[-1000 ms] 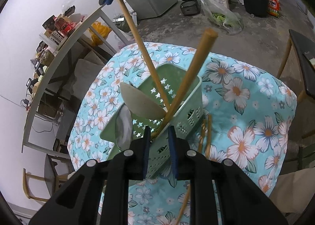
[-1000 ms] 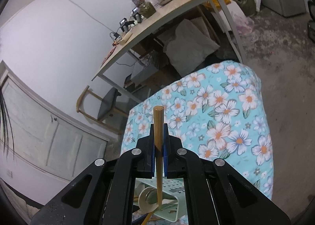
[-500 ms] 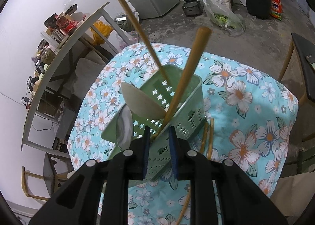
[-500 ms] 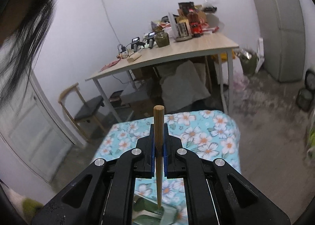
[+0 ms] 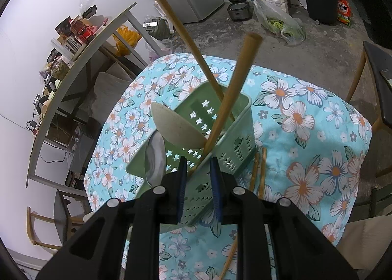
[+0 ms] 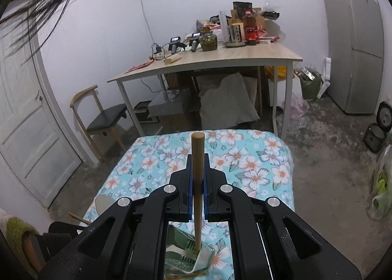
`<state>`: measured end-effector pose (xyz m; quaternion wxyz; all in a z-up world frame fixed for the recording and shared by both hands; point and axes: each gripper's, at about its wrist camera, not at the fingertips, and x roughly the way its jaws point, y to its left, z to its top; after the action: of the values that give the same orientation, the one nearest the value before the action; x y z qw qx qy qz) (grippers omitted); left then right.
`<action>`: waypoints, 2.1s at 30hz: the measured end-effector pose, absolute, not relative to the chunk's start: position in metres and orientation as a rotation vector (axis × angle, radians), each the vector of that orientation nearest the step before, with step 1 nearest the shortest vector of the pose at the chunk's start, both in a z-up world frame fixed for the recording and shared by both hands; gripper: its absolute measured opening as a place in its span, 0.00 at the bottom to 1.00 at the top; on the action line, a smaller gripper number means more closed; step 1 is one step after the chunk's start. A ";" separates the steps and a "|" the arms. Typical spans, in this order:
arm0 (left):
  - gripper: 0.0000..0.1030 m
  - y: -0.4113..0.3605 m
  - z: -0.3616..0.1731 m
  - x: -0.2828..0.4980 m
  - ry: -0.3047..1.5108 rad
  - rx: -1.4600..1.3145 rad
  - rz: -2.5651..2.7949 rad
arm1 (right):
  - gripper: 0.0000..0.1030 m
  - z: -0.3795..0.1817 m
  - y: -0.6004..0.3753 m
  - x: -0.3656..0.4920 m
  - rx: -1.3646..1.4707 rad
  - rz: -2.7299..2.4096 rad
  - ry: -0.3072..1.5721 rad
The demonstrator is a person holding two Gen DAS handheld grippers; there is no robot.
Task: Organize utensils
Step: 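Lower the chopstick into the caddy and open the right tool, then move both tools back down to the loose chopsticks on the cloth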
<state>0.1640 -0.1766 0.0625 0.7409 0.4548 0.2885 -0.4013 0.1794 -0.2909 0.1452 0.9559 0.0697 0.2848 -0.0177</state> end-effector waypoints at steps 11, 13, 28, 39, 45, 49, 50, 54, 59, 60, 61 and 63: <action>0.19 -0.178 0.064 0.165 0.633 0.991 -0.874 | 0.15 0.145 -0.287 0.169 0.168 -0.023 0.616; 0.19 -0.178 0.065 0.165 0.632 0.990 -0.871 | 0.20 0.147 -0.290 0.166 0.185 -0.024 0.615; 0.29 -0.170 0.083 0.152 0.670 0.866 -0.876 | 0.39 0.153 -0.349 0.128 0.575 -0.124 0.614; 0.29 -0.113 0.100 0.120 0.838 0.723 -0.957 | 0.41 0.096 -0.343 0.029 0.970 -0.395 0.779; 0.29 -0.080 0.090 0.124 0.904 0.750 -0.920 | 0.41 0.028 -0.289 0.021 1.140 -0.389 0.972; 0.29 -0.061 0.072 0.140 0.974 0.739 -0.874 | 0.41 -0.004 -0.246 0.044 1.138 -0.331 1.061; 0.29 -0.057 0.068 0.144 0.998 0.727 -0.866 | 0.41 -0.009 -0.238 0.051 1.137 -0.307 1.070; 0.29 -0.040 0.038 0.161 1.152 0.678 -0.811 | 0.41 -0.027 -0.216 0.079 1.130 -0.278 1.098; 0.29 -0.016 0.016 0.183 1.279 0.567 -0.719 | 0.37 -0.045 -0.208 0.107 1.126 -0.330 1.126; 0.29 -0.012 0.015 0.187 1.287 0.550 -0.706 | 0.37 -0.047 -0.208 0.110 1.127 -0.340 1.126; 0.29 -0.007 0.014 0.191 1.295 0.528 -0.690 | 0.37 -0.052 -0.206 0.115 1.122 -0.345 1.134; 0.30 0.003 0.012 0.198 1.296 0.509 -0.672 | 0.35 -0.061 -0.201 0.123 1.108 -0.374 1.165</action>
<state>0.1978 0.0026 0.0119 0.7158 0.2298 0.5855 -0.3035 0.1231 -0.2012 -0.0610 0.6784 0.4930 0.5186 -0.1664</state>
